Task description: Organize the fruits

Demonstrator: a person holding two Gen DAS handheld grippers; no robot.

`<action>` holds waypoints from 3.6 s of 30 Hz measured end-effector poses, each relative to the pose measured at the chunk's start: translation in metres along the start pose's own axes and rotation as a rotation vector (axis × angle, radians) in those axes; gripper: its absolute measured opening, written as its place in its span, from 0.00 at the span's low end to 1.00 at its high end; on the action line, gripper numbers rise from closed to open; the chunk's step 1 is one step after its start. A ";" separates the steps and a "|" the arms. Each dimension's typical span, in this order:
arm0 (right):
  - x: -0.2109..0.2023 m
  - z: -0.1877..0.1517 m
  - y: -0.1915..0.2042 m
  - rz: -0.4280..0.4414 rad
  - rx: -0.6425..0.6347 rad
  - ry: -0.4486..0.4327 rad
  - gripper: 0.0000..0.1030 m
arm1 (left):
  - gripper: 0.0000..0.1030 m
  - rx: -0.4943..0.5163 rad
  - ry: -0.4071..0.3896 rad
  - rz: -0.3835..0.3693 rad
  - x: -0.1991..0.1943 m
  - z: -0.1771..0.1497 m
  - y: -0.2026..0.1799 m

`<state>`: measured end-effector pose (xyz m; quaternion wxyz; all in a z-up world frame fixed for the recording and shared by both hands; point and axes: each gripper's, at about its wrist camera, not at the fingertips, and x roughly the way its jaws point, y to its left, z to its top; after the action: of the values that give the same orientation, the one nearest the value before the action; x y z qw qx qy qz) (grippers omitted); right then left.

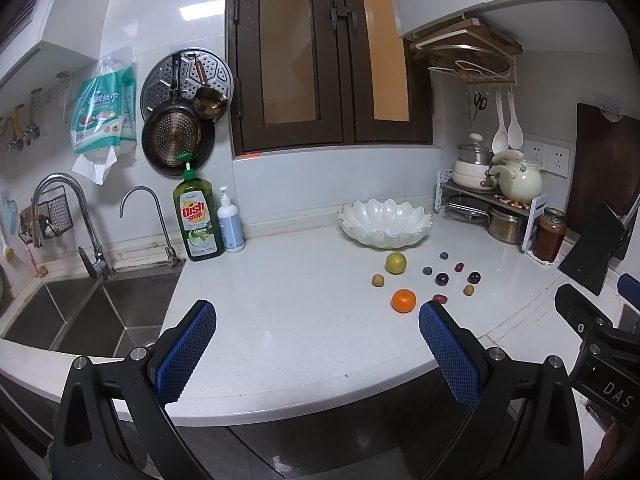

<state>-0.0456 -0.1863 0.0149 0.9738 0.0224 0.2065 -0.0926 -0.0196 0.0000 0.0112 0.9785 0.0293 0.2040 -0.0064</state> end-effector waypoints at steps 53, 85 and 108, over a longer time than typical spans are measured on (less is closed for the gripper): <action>-0.006 0.003 0.003 -0.007 -0.011 -0.013 0.99 | 1.00 -0.005 -0.017 0.012 -0.009 0.003 0.009; 0.063 0.005 -0.028 0.002 -0.006 0.061 0.98 | 0.95 -0.008 0.030 0.010 0.051 0.007 -0.030; 0.168 0.046 -0.019 -0.025 0.007 0.065 0.93 | 0.87 0.012 0.075 -0.053 0.158 0.046 -0.040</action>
<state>0.1198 -0.2372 -0.0111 0.9652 0.0262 0.2381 -0.1045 0.1426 -0.0429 -0.0123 0.9695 0.0298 0.2412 -0.0326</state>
